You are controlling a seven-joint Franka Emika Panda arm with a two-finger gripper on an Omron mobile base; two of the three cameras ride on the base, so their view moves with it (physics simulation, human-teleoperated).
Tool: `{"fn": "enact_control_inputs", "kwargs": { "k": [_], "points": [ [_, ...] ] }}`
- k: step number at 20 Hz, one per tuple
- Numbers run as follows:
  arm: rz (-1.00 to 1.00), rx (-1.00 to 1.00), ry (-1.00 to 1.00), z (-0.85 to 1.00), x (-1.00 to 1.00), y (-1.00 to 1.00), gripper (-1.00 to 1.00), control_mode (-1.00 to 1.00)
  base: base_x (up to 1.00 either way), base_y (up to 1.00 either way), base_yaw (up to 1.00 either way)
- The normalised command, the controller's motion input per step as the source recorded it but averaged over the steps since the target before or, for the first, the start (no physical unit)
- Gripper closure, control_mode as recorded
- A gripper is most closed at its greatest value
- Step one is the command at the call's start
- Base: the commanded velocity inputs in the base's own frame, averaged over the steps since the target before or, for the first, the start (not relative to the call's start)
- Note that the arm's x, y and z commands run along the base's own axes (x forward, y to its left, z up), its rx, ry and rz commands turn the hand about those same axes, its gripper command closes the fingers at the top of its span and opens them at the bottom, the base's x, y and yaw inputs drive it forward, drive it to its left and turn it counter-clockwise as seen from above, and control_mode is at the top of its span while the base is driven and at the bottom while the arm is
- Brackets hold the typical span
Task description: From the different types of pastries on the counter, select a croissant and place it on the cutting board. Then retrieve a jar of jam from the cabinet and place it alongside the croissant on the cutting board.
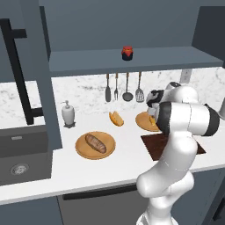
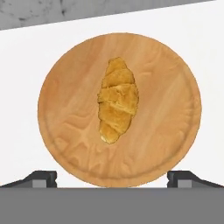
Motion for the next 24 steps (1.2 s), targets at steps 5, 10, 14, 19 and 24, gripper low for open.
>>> {"fn": "enact_control_inputs", "kwargs": {
  "k": [5,10,14,19,24],
  "points": [
    [0.00,0.02,0.00,-0.19,0.37,0.00,-1.00,-1.00,0.00,0.00,0.00],
    [0.01,0.02,0.00,-0.10,0.43,0.00,-1.00,-1.00,0.00,0.00,0.00],
    [0.03,0.00,0.00,-0.44,0.15,0.00,-1.00,-1.00,0.00,0.00,0.00],
    [0.03,0.00,0.00,-0.54,0.12,0.00,-1.00,-1.00,0.00,0.00,0.00],
    [0.04,0.00,0.00,-0.43,0.19,0.00,1.00,-1.00,0.00,0.00,0.00]
  ]
}}
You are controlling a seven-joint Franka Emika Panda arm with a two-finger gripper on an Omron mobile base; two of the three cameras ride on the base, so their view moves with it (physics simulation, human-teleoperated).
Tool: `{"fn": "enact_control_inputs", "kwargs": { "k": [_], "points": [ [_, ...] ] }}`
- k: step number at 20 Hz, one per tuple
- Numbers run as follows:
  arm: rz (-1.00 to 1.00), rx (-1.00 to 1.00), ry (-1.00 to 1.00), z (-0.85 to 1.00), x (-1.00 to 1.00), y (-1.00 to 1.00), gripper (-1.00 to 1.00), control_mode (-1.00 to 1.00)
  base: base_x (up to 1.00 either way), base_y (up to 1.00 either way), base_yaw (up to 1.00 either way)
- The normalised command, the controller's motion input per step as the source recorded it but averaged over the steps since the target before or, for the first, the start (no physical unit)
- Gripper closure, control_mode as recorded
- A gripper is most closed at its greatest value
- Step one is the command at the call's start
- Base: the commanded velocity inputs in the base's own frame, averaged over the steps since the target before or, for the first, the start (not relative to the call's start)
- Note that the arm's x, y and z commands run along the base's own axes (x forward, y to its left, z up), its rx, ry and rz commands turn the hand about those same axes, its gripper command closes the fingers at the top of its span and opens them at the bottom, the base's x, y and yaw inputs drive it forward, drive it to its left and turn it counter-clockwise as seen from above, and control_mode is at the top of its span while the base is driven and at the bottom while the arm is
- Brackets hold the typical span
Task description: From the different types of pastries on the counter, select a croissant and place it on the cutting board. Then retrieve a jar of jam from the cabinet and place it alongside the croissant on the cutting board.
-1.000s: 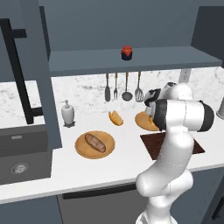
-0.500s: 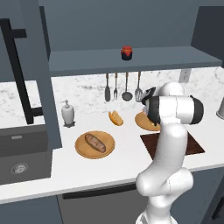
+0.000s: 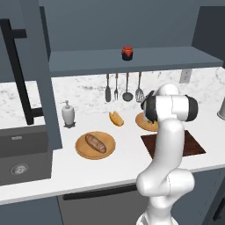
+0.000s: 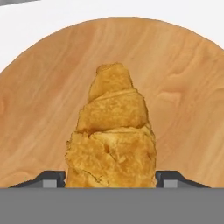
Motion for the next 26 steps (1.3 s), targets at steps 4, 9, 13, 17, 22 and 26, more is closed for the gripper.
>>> {"fn": "enact_control_inputs", "kwargs": {
  "k": [4,9,13,17,22,26],
  "points": [
    [0.01,0.02,0.00,-0.04,0.10,0.00,1.00,-1.00,0.00,0.00,0.00],
    [0.02,0.14,-0.07,0.20,0.00,0.00,1.00,-1.00,0.00,0.00,0.00],
    [0.00,0.07,-0.08,0.42,-0.13,0.03,1.00,-1.00,0.00,0.00,0.00],
    [0.00,0.00,-0.05,0.03,-0.69,0.25,1.00,-1.00,0.00,0.00,0.00],
    [0.00,-0.03,-0.07,0.00,-0.95,0.32,1.00,-1.00,0.00,0.00,0.00],
    [0.00,-0.09,-0.08,0.07,-0.95,0.22,1.00,-1.00,0.00,0.00,0.00]
  ]
}}
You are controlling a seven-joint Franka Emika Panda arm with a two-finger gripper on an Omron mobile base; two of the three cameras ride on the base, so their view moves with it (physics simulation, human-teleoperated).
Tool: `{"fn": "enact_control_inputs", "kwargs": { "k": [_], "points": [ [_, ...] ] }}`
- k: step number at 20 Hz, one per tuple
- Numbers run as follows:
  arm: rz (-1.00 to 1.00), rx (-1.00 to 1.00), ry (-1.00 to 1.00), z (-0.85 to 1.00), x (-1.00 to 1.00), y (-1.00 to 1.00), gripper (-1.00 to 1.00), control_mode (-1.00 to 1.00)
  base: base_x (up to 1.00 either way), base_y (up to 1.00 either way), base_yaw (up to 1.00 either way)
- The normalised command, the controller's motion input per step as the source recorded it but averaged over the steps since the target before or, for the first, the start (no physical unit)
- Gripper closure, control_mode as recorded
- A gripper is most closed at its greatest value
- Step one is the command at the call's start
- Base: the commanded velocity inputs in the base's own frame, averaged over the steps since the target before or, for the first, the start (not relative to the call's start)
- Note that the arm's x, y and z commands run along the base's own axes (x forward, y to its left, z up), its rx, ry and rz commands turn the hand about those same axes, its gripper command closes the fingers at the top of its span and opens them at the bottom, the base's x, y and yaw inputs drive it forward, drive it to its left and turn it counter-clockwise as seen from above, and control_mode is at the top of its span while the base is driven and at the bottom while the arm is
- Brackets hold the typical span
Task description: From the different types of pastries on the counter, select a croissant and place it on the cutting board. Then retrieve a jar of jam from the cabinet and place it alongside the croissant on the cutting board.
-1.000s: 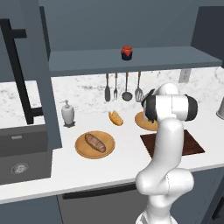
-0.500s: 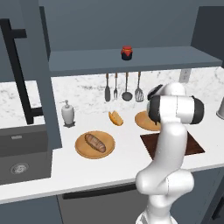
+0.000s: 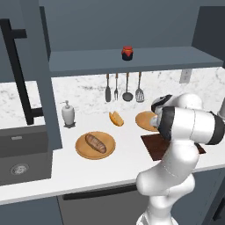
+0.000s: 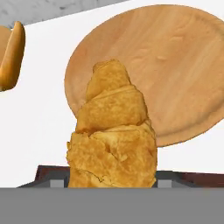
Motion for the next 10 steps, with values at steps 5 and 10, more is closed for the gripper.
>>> {"fn": "enact_control_inputs", "kwargs": {
  "k": [5,10],
  "points": [
    [0.00,-0.20,-0.12,0.15,-0.90,0.06,1.00,-1.00,0.00,0.00,0.00],
    [0.00,-0.14,-0.07,0.17,-0.74,0.14,1.00,-1.00,0.00,0.00,0.00]
  ]
}}
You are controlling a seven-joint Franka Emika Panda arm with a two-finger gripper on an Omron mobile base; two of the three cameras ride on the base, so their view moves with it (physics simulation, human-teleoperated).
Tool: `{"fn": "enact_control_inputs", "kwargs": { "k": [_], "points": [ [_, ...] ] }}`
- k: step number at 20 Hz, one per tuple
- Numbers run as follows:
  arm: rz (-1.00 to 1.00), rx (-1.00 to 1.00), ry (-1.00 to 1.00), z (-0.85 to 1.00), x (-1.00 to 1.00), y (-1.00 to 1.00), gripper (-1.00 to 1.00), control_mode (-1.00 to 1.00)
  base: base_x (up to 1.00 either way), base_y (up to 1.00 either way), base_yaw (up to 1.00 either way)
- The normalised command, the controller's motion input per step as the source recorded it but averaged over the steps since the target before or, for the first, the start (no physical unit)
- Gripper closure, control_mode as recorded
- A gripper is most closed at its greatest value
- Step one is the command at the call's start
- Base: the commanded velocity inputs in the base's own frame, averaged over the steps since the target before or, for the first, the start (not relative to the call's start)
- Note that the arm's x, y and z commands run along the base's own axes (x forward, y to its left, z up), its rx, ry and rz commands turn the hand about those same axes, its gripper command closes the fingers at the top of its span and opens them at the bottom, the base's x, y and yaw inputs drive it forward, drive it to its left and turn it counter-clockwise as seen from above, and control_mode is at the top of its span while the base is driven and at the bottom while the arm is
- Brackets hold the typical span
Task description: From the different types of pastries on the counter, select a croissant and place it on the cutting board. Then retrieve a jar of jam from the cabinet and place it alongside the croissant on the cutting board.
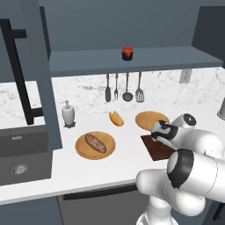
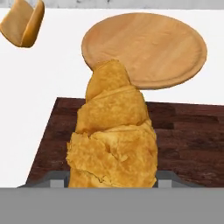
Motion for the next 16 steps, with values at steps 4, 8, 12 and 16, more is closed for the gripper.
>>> {"fn": "enact_control_inputs", "kwargs": {
  "k": [4,8,12,16],
  "points": [
    [0.00,-0.05,0.00,0.02,-0.16,0.54,1.00,-1.00,0.00,0.00,0.00],
    [0.00,0.00,0.00,-0.24,0.16,-0.04,1.00,-1.00,0.00,0.00,0.00],
    [0.00,-0.02,0.00,-0.44,0.00,-0.18,1.00,-1.00,0.00,0.00,0.00],
    [0.00,0.00,0.09,0.00,-0.24,-0.03,1.00,-1.00,0.00,0.00,0.00]
  ]
}}
